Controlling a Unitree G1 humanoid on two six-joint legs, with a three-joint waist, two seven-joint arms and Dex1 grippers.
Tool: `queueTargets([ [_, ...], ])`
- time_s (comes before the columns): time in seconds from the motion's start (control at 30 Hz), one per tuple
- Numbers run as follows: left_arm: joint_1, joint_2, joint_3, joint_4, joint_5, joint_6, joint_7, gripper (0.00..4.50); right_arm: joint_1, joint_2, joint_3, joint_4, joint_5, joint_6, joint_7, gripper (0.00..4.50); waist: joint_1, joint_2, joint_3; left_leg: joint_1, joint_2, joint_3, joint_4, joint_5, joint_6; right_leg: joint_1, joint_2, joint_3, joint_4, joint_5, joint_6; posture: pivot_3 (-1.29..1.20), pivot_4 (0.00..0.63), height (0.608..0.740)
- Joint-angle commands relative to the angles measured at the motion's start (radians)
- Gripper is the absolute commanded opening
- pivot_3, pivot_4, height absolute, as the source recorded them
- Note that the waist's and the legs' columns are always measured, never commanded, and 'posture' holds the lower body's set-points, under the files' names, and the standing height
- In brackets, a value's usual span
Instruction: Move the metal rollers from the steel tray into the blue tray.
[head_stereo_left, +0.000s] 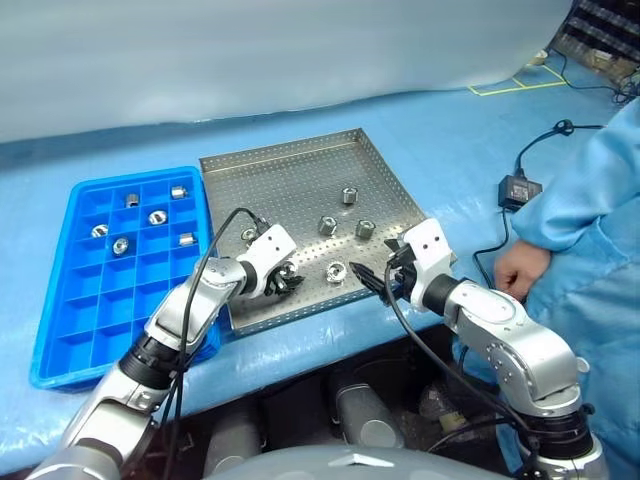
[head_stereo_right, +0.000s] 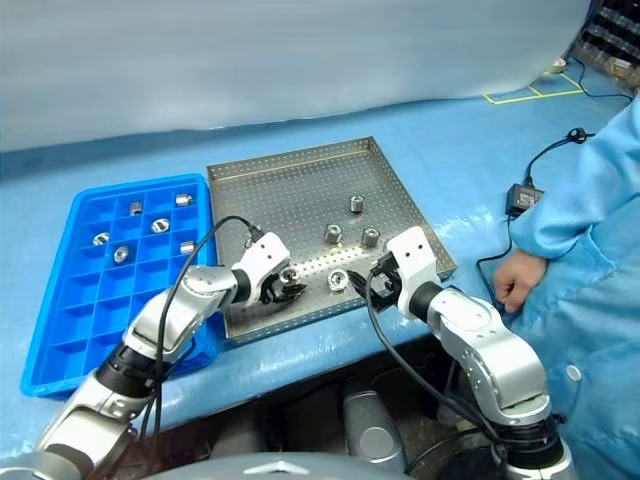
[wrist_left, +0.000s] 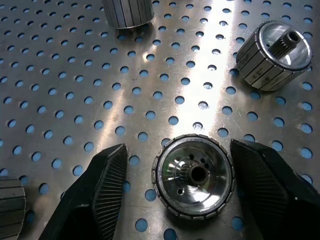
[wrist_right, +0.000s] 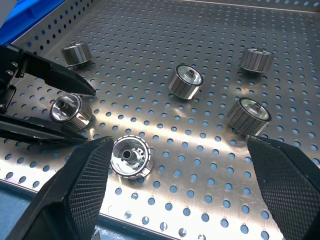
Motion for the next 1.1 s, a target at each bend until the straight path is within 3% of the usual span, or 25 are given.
queueTargets([
  [0.03,0.02,0.006,-0.012,-0.012,0.02,0.003,-0.003,3.6,-0.022,-0.002,-0.005,-0.008,0.002,-0.009,0.007,4.5,0.0,0.0,0.0,0.0,0.0,0.0,0.0,0.0,0.0,0.0,0.0,0.0,0.0,0.0,0.0,-0.26,0.15,0.74],
  [0.07,0.022,0.003,-0.01,-0.012,0.02,0.002,-0.001,3.6,-0.024,-0.002,-0.003,-0.004,0.002,-0.009,0.008,4.5,0.0,0.0,0.0,0.0,0.0,0.0,0.0,0.0,0.0,0.0,0.0,0.0,0.0,0.0,0.0,-0.26,0.15,0.74],
  [0.17,0.018,-0.018,0.006,-0.014,0.009,-0.002,0.004,2.97,-0.032,-0.004,0.006,0.011,0.007,-0.007,0.022,4.5,0.0,0.0,-0.001,0.001,0.0,0.0,0.0,0.0,0.0,0.001,0.0,0.0,0.0,0.0,0.0,-0.26,0.15,0.74],
  [0.3,0.008,-0.033,0.015,-0.017,0.005,-0.014,-0.002,1.71,-0.036,-0.019,0.025,0.026,0.003,-0.011,0.048,4.5,0.0,0.0,-0.001,0.001,0.0,0.0,0.0,0.0,0.0,0.001,0.0,0.0,0.0,0.0,0.0,-0.25,0.15,0.74],
  [0.87,0.047,-0.057,0.219,-0.22,-0.109,0.014,0.03,1.71,-0.093,-0.063,0.039,0.105,0.0,-0.055,0.141,4.5,0.03,0.0,0.0,0.001,0.0,0.0,0.0,0.0,0.0,0.0,0.0,0.001,0.0,0.0,0.001,-0.14,0.15,0.74],
  [1.03,0.125,-0.059,0.336,-0.316,-0.073,0.03,0.162,1.71,-0.157,-0.068,0.073,0.143,0.006,-0.092,0.211,4.5,0.061,0.0,0.0,0.001,0.0,0.0,0.0,0.0,0.0,0.0,0.001,0.001,0.0,0.0,0.001,-0.05,0.15,0.74],
  [1.1,0.144,-0.121,0.43,-0.336,-0.043,0.046,0.294,1.71,-0.183,-0.065,0.087,0.167,-0.003,-0.102,0.223,4.5,0.087,0.0,0.0,0.001,0.0,0.0,0.0,0.0,0.0,0.0,0.001,0.001,0.0,0.0,0.001,-0.03,0.15,0.74],
])
